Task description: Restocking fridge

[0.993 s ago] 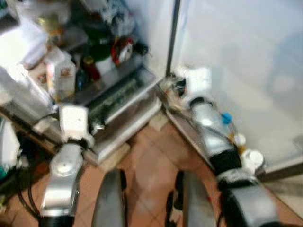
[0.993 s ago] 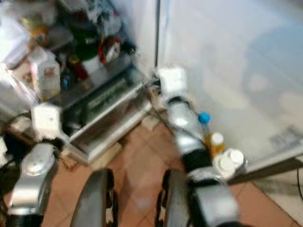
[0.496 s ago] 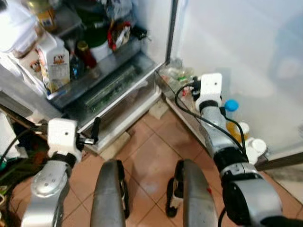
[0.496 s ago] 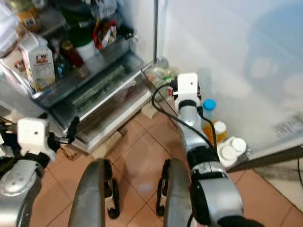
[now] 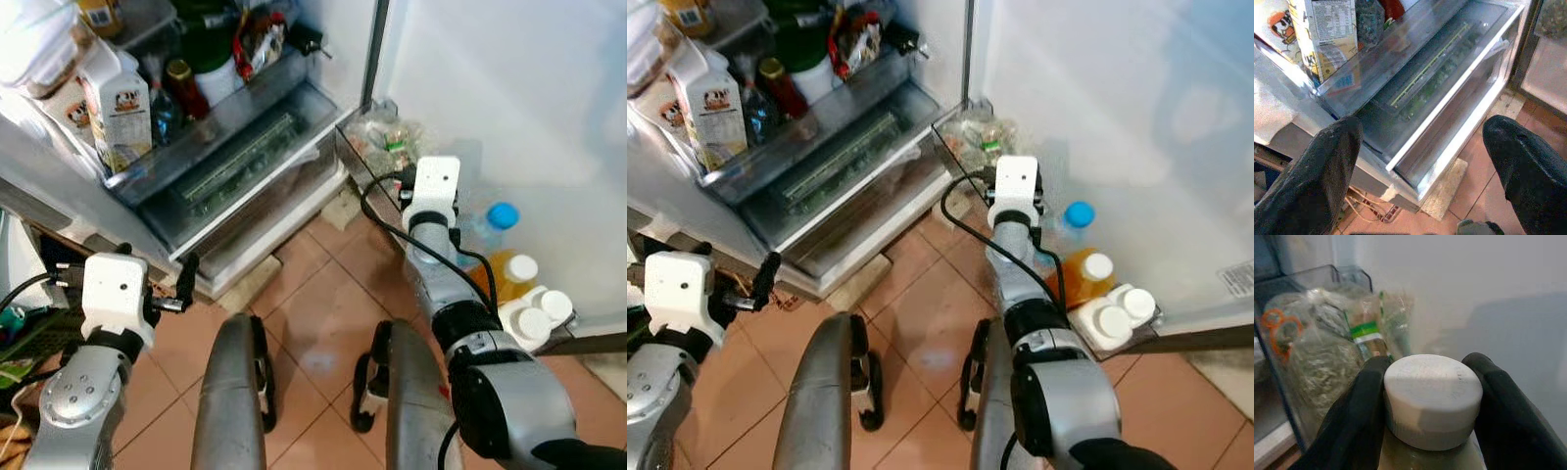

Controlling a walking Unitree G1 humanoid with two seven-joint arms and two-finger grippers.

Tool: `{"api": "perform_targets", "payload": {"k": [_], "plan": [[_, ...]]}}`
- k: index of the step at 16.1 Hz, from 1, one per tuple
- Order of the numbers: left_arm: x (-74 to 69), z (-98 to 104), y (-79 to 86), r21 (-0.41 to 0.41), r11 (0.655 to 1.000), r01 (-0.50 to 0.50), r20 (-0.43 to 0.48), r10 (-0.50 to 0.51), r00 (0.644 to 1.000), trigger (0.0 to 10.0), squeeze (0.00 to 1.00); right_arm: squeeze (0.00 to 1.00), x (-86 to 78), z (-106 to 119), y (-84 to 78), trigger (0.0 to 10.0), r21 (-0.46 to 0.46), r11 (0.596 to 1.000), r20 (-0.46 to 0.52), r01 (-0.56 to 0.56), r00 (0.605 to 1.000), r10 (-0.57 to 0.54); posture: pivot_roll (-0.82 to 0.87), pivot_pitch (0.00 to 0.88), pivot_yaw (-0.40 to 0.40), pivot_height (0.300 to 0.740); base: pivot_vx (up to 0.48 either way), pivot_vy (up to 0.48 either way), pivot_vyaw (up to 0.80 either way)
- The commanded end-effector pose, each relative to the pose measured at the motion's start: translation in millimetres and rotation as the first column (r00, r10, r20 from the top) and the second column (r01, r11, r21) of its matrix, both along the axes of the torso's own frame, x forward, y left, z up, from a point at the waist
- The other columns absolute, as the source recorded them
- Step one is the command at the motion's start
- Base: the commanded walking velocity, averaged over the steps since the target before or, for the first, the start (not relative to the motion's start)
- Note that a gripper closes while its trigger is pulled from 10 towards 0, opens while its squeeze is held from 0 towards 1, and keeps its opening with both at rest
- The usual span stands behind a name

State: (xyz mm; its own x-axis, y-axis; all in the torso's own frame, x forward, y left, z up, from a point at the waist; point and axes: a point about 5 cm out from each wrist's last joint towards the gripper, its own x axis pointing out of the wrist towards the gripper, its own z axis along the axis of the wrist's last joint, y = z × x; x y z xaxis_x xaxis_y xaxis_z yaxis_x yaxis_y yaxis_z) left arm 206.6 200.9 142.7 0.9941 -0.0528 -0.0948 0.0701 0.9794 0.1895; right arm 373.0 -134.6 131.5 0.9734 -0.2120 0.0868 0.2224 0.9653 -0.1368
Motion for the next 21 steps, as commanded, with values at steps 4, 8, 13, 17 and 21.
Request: {"api": "perform_targets", "payload": {"k": [4, 8, 13, 17, 21], "plan": [[1.4, -0.8, 1.8, 0.012, 1.0, 0.011, -0.031, -0.011, 0.999, 10.0, 0.0, 0.0, -12.1, -30.8, -14.1, 10.0, 0.031, 0.994, -0.12, 0.109, 0.987, -0.105, 0.27, 0.377, 0.072, 0.62, 0.0, 0.0, 0.0], [7.5, -3.6, 0.8, 0.024, 1.0, 0.017, -0.035, -0.016, 0.999, 10.0, 0.0, 0.16, -11.1, -29.2, -30.6, 10.0, -0.014, 0.984, -0.126, 0.178, 0.976, -0.179, 0.26, 0.356, 0.074, 0.62, 0.0, 0.0, 0.0], [17.4, -5.5, 1.9, 0.016, 1.0, 0.02, -0.034, -0.019, 0.999, 10.0, 0.0, 1.0, -6.5, -16.5, -30.1, 10.0, -0.063, 0.984, -0.057, 0.165, 0.984, -0.168, 0.25, 0.307, 0.066, 0.62, 0.0, 0.0, 0.0], [31.7, -9.1, -1.2, 0.014, 1.0, -0.003, -0.019, 0.003, 1.0, 10.0, 0.0, 1.0, -3.0, -4.8, -34.5, 10.0, -0.094, 0.988, 0.004, 0.12, 0.993, -0.12, 0.21, 0.254, 0.039, 0.62, 0.0, 0.0, 0.0], [40.7, -13.4, -6.4, -0.001, 1.0, -0.013, -0.002, 0.013, 1.0, 10.0, 0.0, 1.0, -0.6, 7.6, -35.8, 10.0, -0.147, 0.986, 0.067, 0.076, 0.996, -0.066, 0.18, 0.207, 0.017, 0.62, 0.0, 0.0, 0.0]]}}
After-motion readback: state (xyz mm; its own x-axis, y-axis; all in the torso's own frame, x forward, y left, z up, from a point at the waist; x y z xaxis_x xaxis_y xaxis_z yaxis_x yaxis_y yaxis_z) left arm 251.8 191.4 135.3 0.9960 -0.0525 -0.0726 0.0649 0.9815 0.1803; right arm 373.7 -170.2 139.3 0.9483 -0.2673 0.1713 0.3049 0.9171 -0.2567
